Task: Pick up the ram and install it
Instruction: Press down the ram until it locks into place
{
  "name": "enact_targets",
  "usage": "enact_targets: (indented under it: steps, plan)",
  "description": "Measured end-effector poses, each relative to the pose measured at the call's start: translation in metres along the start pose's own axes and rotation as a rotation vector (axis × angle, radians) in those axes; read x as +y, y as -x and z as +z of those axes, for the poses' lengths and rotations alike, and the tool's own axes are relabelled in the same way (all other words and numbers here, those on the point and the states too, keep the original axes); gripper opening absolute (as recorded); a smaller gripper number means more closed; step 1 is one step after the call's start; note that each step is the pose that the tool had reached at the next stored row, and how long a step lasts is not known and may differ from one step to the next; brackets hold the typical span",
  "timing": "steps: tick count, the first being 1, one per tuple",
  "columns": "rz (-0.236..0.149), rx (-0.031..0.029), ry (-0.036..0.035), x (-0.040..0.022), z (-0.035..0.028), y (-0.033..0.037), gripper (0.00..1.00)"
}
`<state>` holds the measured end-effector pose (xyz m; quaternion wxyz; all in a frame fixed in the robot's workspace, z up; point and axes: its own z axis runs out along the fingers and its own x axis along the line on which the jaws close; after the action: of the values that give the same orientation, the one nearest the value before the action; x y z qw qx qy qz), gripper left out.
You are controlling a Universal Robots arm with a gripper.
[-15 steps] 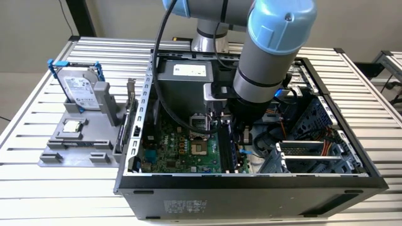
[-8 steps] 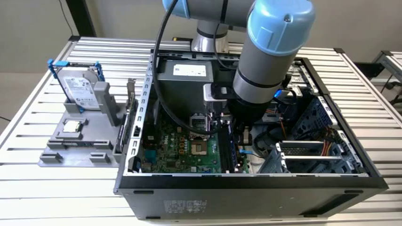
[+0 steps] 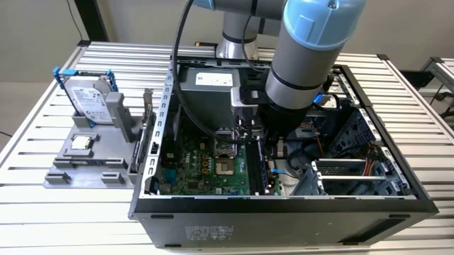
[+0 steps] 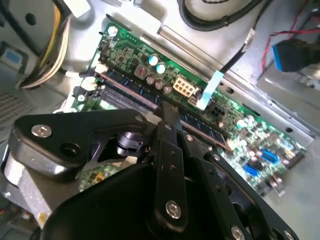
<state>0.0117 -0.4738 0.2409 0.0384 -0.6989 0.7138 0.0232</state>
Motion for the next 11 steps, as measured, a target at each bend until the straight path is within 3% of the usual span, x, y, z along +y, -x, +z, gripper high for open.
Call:
enact_targets:
  steps: [6,11]
  plan:
    - [0.0,0.0,0.0,-0.0005,-0.0238,0.0022,0.0]
    - [0.0,0.0,0.0005,-0.0008,-0.0376,0.0034,0.0]
